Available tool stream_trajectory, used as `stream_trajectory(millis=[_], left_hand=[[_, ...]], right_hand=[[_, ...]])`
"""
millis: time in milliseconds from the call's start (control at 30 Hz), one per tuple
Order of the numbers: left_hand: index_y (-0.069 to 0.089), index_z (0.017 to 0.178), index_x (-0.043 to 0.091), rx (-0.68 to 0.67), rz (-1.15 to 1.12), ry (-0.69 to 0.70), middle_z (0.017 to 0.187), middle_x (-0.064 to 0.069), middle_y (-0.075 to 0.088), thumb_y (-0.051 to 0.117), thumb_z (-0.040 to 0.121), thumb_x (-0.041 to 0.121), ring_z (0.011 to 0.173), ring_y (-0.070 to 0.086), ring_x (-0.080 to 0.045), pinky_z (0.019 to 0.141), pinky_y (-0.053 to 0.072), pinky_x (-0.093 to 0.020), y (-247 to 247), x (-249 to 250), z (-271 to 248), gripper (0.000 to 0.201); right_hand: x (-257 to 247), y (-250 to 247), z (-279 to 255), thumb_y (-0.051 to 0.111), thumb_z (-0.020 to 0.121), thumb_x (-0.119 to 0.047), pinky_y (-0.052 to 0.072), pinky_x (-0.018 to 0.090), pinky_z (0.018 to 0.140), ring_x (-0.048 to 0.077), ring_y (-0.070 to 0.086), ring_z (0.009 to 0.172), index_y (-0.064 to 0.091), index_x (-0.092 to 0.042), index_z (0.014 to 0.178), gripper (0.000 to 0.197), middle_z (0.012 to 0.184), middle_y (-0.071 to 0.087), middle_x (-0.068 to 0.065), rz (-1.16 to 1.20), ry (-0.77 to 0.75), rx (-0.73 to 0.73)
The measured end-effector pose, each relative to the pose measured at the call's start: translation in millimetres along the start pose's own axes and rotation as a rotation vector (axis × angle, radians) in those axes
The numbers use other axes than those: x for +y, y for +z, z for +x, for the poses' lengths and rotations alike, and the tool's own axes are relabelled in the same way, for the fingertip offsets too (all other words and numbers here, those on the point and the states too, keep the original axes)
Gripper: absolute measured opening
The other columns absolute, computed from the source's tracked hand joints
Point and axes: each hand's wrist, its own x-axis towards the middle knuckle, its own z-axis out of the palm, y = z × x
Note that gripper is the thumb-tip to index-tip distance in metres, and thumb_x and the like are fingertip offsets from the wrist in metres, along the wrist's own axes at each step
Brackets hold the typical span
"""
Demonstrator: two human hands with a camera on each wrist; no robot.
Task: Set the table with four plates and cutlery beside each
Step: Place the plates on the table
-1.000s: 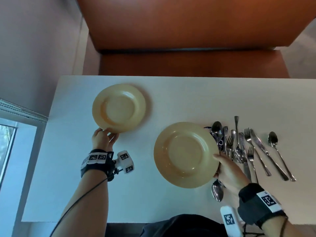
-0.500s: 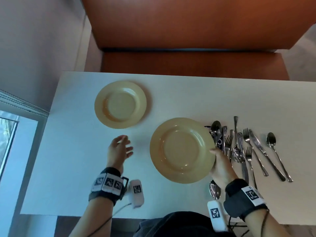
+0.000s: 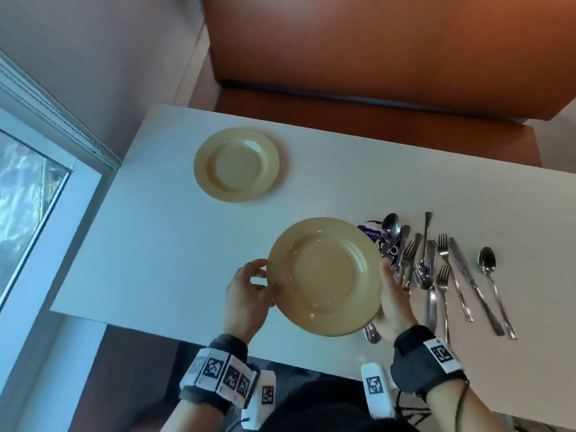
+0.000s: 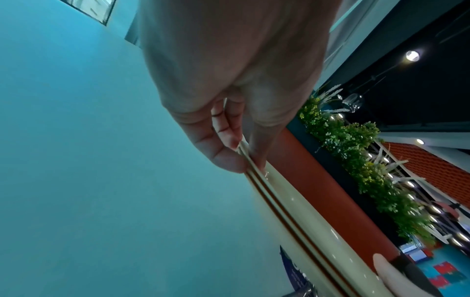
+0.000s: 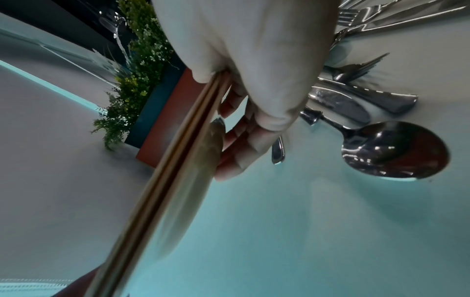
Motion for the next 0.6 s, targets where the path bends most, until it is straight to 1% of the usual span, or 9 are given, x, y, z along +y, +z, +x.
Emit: stream_trajectory(millis=[67, 133, 167, 233, 267, 367, 400, 500, 600], left_hand=[[0.063, 0.112, 0.017, 0.040, -0.095, -0.063, 0.097, -0.006, 0.069, 0.073, 0.082, 0.007, 0.069, 0.071, -0.024, 0.059, 0.059, -0.032, 2, -1, -15, 0.034], [0.064, 0.108, 0.013, 0.045, -0.207, -0.134, 0.094, -0.011, 0.072, 0.070, 0.083, 0.004, 0.076, 0.072, -0.026, 0.063, 0.060, -0.036, 2, -2, -33, 0.027], [0.065, 0.105, 0.010, 0.033, -0.271, -0.159, 0.093, -0.013, 0.073, 0.069, 0.085, 0.004, 0.078, 0.072, -0.026, 0.065, 0.060, -0.037, 2, -3, -42, 0.021], [0.067, 0.102, 0.006, -0.003, -0.397, -0.190, 0.092, -0.014, 0.073, 0.066, 0.090, 0.007, 0.079, 0.070, -0.025, 0.066, 0.058, -0.036, -4, -5, -59, 0.012], [0.067, 0.102, 0.005, -0.007, -0.439, -0.194, 0.092, -0.013, 0.073, 0.064, 0.092, 0.010, 0.079, 0.069, -0.024, 0.067, 0.057, -0.035, -7, -8, -66, 0.012], [0.066, 0.106, 0.007, 0.053, -0.515, -0.168, 0.093, -0.009, 0.072, 0.061, 0.094, 0.015, 0.079, 0.066, -0.022, 0.068, 0.055, -0.033, -23, -17, -80, 0.014], [0.065, 0.106, 0.009, 0.088, -0.539, -0.161, 0.091, -0.008, 0.072, 0.061, 0.095, 0.014, 0.077, 0.065, -0.020, 0.068, 0.054, -0.032, -29, -21, -82, 0.013], [0.062, 0.101, 0.013, 0.193, -0.647, -0.208, 0.088, -0.006, 0.070, 0.059, 0.095, 0.010, 0.071, 0.065, -0.019, 0.070, 0.052, -0.032, -46, -38, -79, 0.007], [0.058, 0.089, 0.015, 0.269, -0.735, -0.280, 0.090, -0.009, 0.068, 0.058, 0.095, 0.005, 0.078, 0.065, -0.023, 0.071, 0.055, -0.031, -63, -55, -63, 0.011]], right_hand=[[1, -5, -3, 0.048, 0.083, -0.076, 0.049, 0.058, 0.096, 0.027, 0.054, 0.127, 0.036, -0.041, 0.145, 0.073, 0.146, 0.049, 0.003, -0.054, 0.006, 0.018], [3, -14, -7, 0.042, 0.085, -0.075, 0.048, 0.055, 0.099, 0.028, 0.057, 0.122, 0.042, -0.035, 0.144, 0.071, 0.137, 0.058, 0.005, -0.069, 0.007, -0.017], [5, -19, -10, 0.042, 0.085, -0.075, 0.047, 0.055, 0.101, 0.028, 0.058, 0.121, 0.044, -0.035, 0.142, 0.071, 0.135, 0.060, 0.004, -0.079, 0.005, -0.042], [7, -32, -19, 0.046, 0.077, -0.081, 0.044, 0.056, 0.103, 0.026, 0.057, 0.123, 0.047, -0.042, 0.138, 0.073, 0.135, 0.062, -0.002, -0.112, -0.002, -0.076], [10, -40, -19, 0.048, 0.077, -0.080, 0.044, 0.055, 0.103, 0.024, 0.057, 0.123, 0.049, -0.043, 0.136, 0.070, 0.133, 0.063, -0.003, -0.116, 0.001, -0.081], [17, -67, -20, 0.045, 0.088, -0.068, 0.050, 0.045, 0.095, 0.024, 0.060, 0.120, 0.053, -0.038, 0.135, 0.056, 0.128, 0.067, -0.001, -0.136, -0.006, -0.053], [19, -75, -20, 0.045, 0.089, -0.067, 0.050, 0.045, 0.095, 0.025, 0.060, 0.120, 0.054, -0.038, 0.134, 0.054, 0.128, 0.067, 0.000, -0.140, 0.005, -0.038], [27, -101, -24, 0.050, 0.086, -0.069, 0.047, 0.052, 0.101, 0.026, 0.060, 0.119, 0.056, -0.043, 0.130, 0.052, 0.127, 0.067, 0.000, -0.131, 0.007, -0.004], [27, -116, -35, 0.054, 0.077, -0.074, 0.045, 0.055, 0.102, 0.027, 0.059, 0.120, 0.050, -0.049, 0.133, 0.061, 0.130, 0.065, -0.001, -0.143, -0.002, 0.015]])
